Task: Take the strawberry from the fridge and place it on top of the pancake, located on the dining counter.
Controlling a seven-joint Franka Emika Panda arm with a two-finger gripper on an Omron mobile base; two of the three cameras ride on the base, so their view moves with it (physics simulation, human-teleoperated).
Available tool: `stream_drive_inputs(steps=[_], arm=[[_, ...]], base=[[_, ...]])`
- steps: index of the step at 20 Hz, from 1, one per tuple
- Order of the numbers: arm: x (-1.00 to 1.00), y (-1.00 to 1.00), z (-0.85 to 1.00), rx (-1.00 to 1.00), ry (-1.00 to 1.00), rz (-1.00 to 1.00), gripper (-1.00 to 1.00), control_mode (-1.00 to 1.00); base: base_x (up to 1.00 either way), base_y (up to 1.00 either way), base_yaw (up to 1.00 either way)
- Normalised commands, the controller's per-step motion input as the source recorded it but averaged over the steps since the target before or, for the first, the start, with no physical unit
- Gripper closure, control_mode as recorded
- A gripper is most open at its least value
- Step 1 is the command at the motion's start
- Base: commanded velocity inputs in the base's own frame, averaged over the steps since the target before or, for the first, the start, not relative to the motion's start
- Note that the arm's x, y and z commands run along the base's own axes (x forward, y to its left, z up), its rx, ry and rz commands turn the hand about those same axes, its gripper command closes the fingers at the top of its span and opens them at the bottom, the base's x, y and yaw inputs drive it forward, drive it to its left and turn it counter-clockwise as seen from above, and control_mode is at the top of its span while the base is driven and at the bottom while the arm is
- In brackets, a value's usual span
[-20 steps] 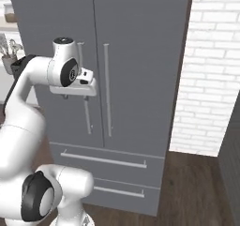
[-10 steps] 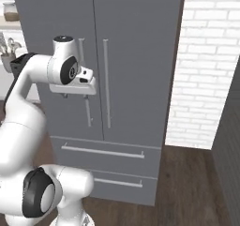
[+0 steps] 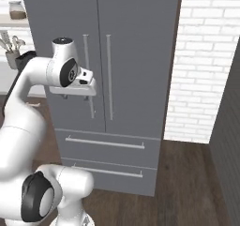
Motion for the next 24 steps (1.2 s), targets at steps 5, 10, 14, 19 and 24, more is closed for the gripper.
stream_drive_inputs(steps=[5, 10, 14, 19, 24], arm=[[0.7, -0.21, 0.02, 0.0, -0.12, 0.0, -1.0, -1.0], [0.9, -0.15, 0.17, 0.0, -0.33, 0.0, -1.0, -1.0], [0.93, -0.25, 0.25, 0.0, -0.32, 0.0, -1.0, -1.0], [0.75, -0.14, 0.58, 0.0, -0.15, -0.02, -1.0, -1.0], [0.51, -0.08, 0.06, 0.03, 0.0, -0.03, -1.0, -1.0]], base=[[0.0, 0.0, 0.0], [0.0, 0.0, 0.0], [0.0, 0.0, 0.0], [0.0, 0.0, 0.0], [0.0, 0.0, 0.0]])
